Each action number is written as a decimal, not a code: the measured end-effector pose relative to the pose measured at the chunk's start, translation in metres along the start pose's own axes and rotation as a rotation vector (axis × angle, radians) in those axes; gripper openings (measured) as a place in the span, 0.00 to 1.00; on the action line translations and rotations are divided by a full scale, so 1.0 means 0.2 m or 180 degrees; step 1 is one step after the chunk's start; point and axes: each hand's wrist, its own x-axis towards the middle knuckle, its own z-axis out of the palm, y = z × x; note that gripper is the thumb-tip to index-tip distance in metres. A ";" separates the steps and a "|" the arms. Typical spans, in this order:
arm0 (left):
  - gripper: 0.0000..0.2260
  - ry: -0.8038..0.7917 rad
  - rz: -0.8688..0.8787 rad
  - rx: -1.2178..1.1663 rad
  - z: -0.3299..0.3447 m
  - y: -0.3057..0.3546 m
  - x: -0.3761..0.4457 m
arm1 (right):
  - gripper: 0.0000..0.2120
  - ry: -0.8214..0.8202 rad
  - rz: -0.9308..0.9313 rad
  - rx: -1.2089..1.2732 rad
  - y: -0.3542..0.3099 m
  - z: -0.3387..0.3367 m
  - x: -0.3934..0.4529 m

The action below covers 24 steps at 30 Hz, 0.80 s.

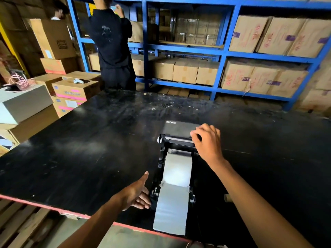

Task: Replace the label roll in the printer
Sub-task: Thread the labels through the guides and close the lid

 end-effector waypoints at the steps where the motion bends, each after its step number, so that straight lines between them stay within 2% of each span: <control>1: 0.38 0.0070 0.0008 -0.0043 0.01 0.00 0.00 | 0.05 0.0045 -0.0030 0.0082 -0.01 -0.01 -0.04; 5: 0.39 0.0286 0.0002 -0.0290 0.06 -0.03 -0.02 | 0.07 0.0022 0.0000 0.0329 -0.03 -0.02 -0.24; 10: 0.42 0.0562 0.0089 -0.0623 0.11 -0.05 -0.06 | 0.23 -0.0302 0.0284 0.0434 -0.04 -0.04 -0.49; 14: 0.45 0.0653 0.0163 -0.0691 0.15 -0.02 -0.13 | 0.38 -0.0741 0.0304 0.0196 -0.05 -0.05 -0.65; 17: 0.42 0.0655 0.0221 -0.0650 0.18 -0.01 -0.16 | 0.45 -0.1070 0.0415 0.0014 -0.05 -0.03 -0.77; 20: 0.47 0.0734 0.0304 -0.0498 0.19 -0.04 -0.14 | 0.43 -0.1123 0.1033 0.0455 -0.04 -0.01 -0.85; 22: 0.50 0.0782 0.0298 -0.0450 0.20 -0.05 -0.12 | 0.40 -0.1031 0.1848 0.1021 -0.04 -0.01 -0.85; 24: 0.48 0.0817 0.0263 -0.0477 0.20 -0.06 -0.10 | 0.39 -0.1165 0.2605 0.1345 -0.02 -0.01 -0.84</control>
